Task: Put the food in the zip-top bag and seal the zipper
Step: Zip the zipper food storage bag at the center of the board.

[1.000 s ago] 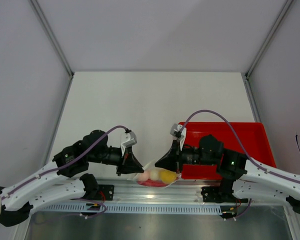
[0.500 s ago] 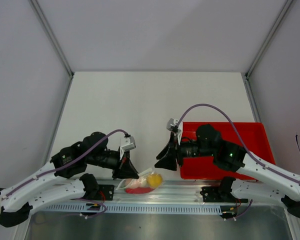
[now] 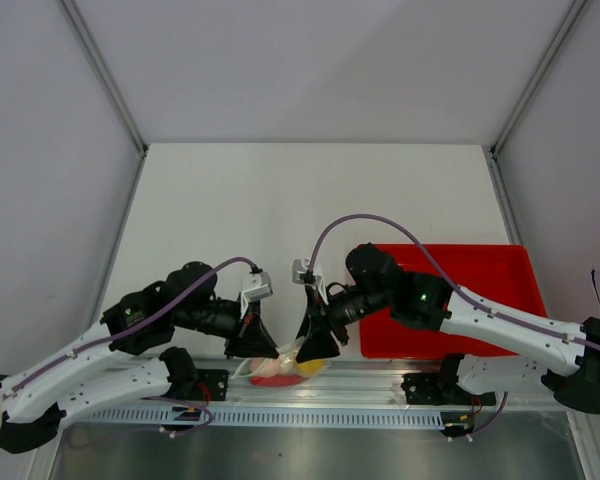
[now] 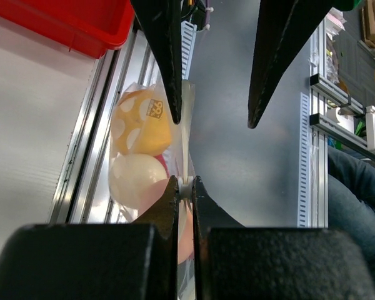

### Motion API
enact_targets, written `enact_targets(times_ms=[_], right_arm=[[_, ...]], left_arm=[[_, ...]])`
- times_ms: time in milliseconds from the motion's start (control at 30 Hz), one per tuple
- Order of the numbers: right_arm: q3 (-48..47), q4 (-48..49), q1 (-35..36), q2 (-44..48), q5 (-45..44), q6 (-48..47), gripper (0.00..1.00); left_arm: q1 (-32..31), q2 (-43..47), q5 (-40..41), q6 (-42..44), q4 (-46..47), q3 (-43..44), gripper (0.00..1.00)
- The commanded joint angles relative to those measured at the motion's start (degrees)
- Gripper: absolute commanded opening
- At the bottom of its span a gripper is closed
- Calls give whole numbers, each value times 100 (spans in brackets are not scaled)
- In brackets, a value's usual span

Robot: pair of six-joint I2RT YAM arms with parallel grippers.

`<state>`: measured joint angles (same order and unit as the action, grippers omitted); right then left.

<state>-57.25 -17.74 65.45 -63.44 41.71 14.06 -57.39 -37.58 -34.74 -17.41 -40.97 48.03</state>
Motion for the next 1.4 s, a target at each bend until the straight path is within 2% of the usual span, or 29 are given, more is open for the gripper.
enact_targets(times_ms=[0, 433, 533, 567, 767, 1000, 1100, 1367], right_arm=[[-225, 42, 126, -107, 30, -123, 49], [-409, 367, 302, -775, -67, -9, 26], [-436, 446, 310, -863, -84, 0, 11], [-444, 455, 310, -889, -119, 17, 0], [-217, 526, 92, -556, -1042, 236, 0], [135, 166, -190, -12, -1911, 421, 0], [267, 43, -322, 165, -2158, 518, 0], [663, 33, -867, 675, -2106, 799, 0]], left_arm=[[17, 14, -164, -114, 221, 216, 1], [17, 32, -199, -175, 256, 198, 1], [17, 40, -200, -175, 256, 172, 1], [17, 49, -182, -175, 248, 163, 1], [17, 23, -130, -210, 160, 128, 1], [17, -38, 55, -263, 19, 101, 1], [17, -65, 81, -298, -16, 92, 0], [17, -170, 143, -325, -174, 66, 1]])
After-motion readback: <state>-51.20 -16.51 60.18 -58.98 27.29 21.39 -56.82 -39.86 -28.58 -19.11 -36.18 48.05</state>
